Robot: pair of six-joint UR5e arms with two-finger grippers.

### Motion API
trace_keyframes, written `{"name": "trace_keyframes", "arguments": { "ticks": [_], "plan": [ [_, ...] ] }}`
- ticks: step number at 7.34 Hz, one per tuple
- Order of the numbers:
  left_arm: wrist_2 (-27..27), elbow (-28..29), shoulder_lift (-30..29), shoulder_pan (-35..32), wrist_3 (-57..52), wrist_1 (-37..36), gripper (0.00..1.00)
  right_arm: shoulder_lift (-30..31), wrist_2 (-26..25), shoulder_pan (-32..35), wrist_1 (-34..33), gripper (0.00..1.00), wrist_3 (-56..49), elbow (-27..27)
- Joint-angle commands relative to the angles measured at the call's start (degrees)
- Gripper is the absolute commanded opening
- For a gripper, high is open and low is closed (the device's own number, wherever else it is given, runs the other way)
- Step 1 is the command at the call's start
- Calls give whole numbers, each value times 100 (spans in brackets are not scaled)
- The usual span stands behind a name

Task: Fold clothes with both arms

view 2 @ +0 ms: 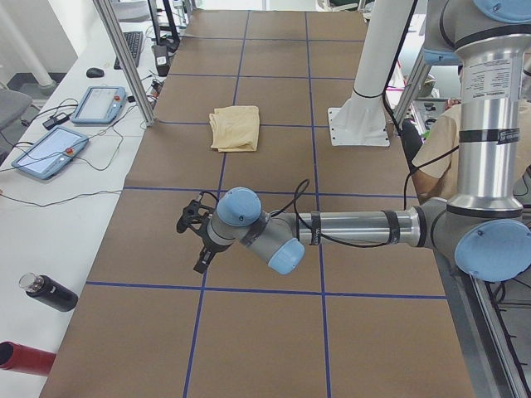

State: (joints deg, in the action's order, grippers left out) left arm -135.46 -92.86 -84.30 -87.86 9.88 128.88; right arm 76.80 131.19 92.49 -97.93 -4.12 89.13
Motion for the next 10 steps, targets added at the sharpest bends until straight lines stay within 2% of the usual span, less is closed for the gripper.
{"name": "trace_keyframes", "arguments": {
  "ticks": [1,2,4,5,6,8,10],
  "plan": [
    [2,-558,457,-3,-65,-232,100,414,55,33,-121,100,-203,482],
    [-59,-732,475,-37,-439,-241,100,423,99,-28,-77,100,-203,508],
    [-60,-1285,484,-20,-461,-905,100,598,195,-38,-7,100,-133,667],
    [-34,-1253,397,6,-461,-900,100,668,440,-20,2,100,-141,728],
    [-77,-1261,396,6,-461,-900,100,774,469,-3,11,100,-176,746],
    [-164,-1305,449,6,-461,-874,100,1177,356,-20,28,100,-176,1122],
    [-148,-1410,748,-3,-513,-856,100,1425,337,-134,159,100,-185,1246]
  ]
}}
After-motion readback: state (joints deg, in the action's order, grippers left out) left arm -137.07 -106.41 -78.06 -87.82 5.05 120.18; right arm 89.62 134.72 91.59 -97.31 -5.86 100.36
